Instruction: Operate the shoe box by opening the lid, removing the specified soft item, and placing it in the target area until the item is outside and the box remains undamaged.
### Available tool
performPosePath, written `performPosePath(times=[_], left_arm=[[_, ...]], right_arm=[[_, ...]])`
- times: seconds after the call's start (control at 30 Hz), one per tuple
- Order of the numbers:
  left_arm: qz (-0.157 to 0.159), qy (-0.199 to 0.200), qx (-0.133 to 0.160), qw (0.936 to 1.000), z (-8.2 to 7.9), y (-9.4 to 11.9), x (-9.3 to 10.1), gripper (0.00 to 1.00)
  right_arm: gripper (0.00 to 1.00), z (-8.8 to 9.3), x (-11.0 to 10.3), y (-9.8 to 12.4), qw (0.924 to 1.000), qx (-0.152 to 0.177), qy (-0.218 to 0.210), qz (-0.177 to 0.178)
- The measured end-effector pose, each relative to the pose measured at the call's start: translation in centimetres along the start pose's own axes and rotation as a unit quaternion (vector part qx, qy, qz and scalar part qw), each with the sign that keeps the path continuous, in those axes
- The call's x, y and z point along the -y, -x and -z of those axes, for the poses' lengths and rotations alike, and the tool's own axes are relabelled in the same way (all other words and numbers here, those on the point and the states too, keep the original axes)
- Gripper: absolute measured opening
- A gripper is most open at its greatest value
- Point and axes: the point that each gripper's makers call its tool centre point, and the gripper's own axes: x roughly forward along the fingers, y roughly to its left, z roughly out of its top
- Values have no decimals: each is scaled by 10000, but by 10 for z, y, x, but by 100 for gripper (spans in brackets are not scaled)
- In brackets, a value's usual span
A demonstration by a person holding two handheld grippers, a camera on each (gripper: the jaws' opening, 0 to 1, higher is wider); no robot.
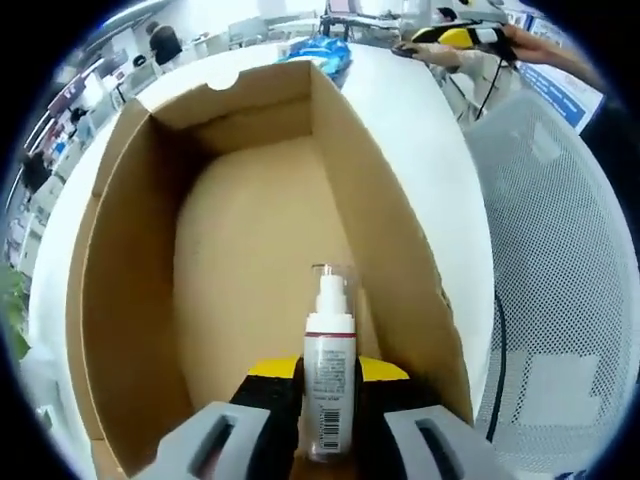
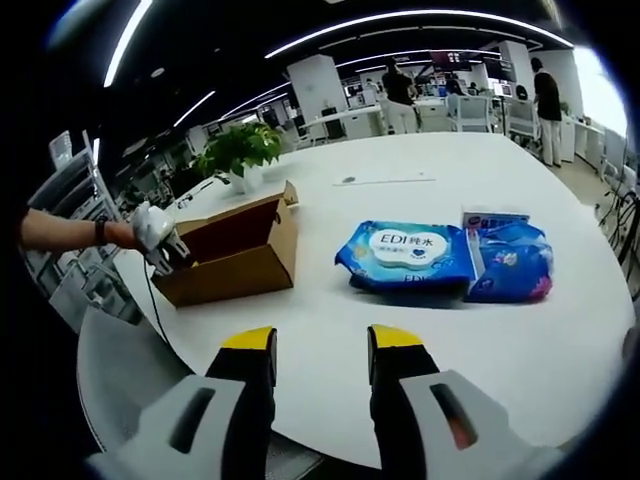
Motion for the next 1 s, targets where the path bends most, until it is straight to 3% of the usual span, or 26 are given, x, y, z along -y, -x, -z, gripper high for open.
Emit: performPosePath(times=[0.1, 0.27, 0.47, 0.6, 0.7, 1.0], left_arm=[[55, 259, 169, 9995, -5, 6, 1, 19], [44, 904, 747, 9931, -18, 21, -6, 19], [86, 1168, 1240, 9853, -40, 47, 4, 19], [158, 1223, 1621, 9790, -60, 62, 8, 19], [379, 1160, 1975, 9727, -82, 77, 18, 19], [693, 563, 2221, 9709, -123, 98, 51, 19]], right_arm=[[33, -2, -3, -3, 10000, -1, 33, -71], [33, -9, -17, -13, 9992, -52, 209, -335], [33, -21, -41, -25, 9956, -109, 509, -775], [33, -29, -57, -32, 9922, -144, 679, -1038], [33, -38, -72, -36, 9879, -149, 861, -1284], [34, -57, -112, -39, 9744, -98, 1247, -1869]])
